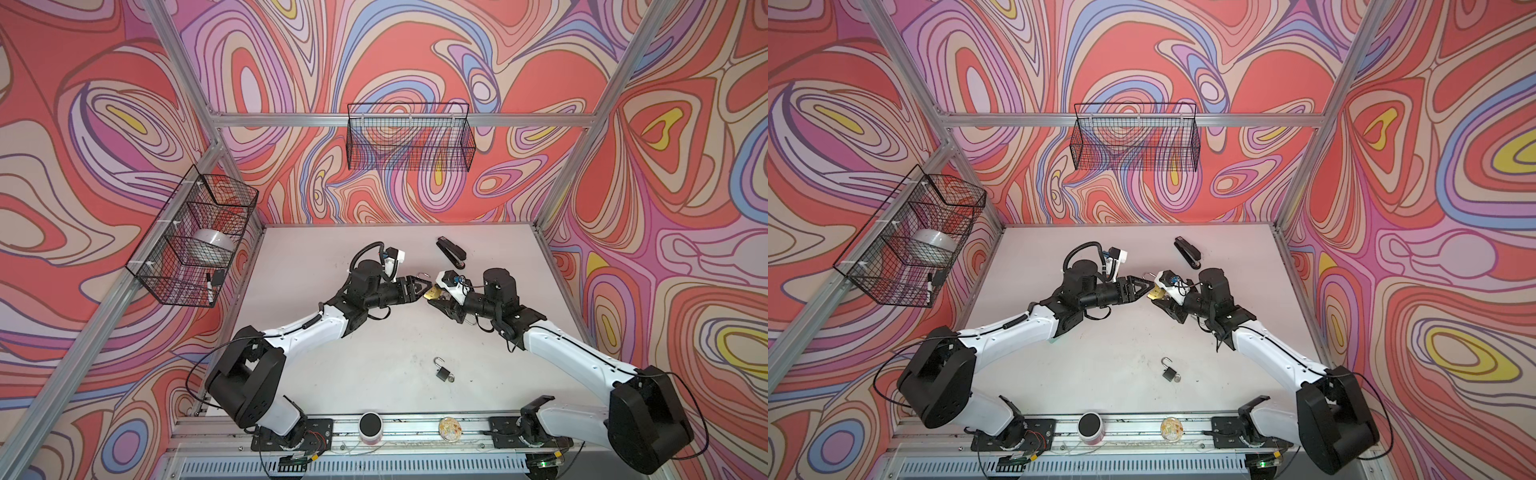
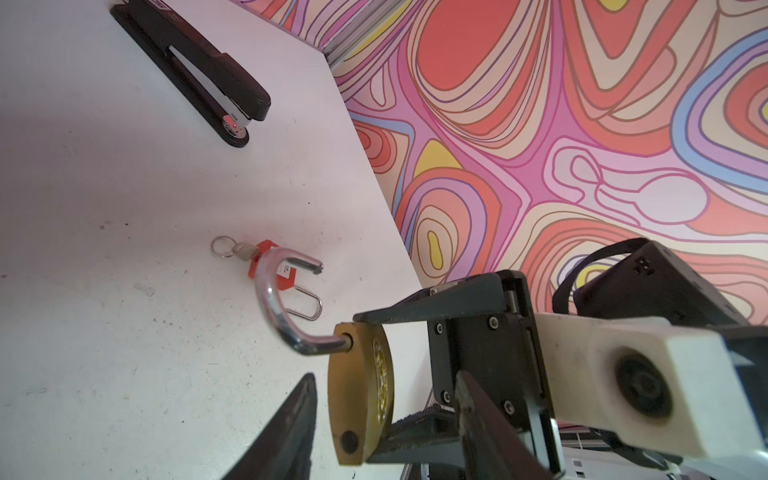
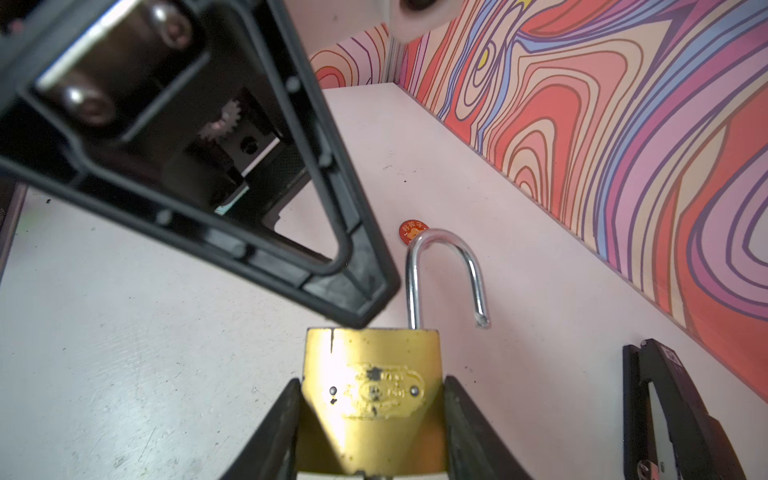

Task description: Lock with the key

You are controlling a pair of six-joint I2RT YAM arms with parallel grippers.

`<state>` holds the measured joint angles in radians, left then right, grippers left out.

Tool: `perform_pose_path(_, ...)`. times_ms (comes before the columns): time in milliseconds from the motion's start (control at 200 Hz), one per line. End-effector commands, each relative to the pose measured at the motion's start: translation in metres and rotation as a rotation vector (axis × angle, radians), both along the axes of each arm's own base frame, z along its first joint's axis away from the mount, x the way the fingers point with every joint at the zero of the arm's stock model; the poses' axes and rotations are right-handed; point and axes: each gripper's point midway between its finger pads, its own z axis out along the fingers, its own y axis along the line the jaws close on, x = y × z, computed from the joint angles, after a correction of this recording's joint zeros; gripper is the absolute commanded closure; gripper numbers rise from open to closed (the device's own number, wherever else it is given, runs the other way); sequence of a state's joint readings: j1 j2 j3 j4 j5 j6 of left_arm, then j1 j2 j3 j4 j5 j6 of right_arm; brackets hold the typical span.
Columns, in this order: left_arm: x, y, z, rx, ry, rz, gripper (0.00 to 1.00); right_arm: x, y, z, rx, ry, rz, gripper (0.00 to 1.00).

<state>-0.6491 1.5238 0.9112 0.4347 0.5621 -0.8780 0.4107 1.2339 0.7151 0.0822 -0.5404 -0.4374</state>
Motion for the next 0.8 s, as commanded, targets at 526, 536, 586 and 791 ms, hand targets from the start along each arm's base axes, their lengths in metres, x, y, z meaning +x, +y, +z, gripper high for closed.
perform_pose_path(526, 0.005, -0.011, 0.017, -0.070, -0.036, 0.004, 0.96, 0.001, 0.005, 0.046, 0.033, -0.140, 0.050, 0.65)
perform_pose_path(536, 0.005, -0.011, 0.018, -0.071, -0.038, 0.006, 0.96, 0.001, 0.005, 0.046, 0.031, -0.143, 0.048, 0.65)
perform_pose_path(586, 0.005, -0.011, 0.016, -0.070, -0.035, 0.004, 0.98, 0.001, 0.004, 0.047, 0.030, -0.148, 0.046, 0.65)
perform_pose_path(791, 0.007, -0.012, 0.025, -0.119, -0.043, 0.012, 1.00, 0.003, 0.003, 0.051, 0.036, -0.142, 0.030, 0.44)
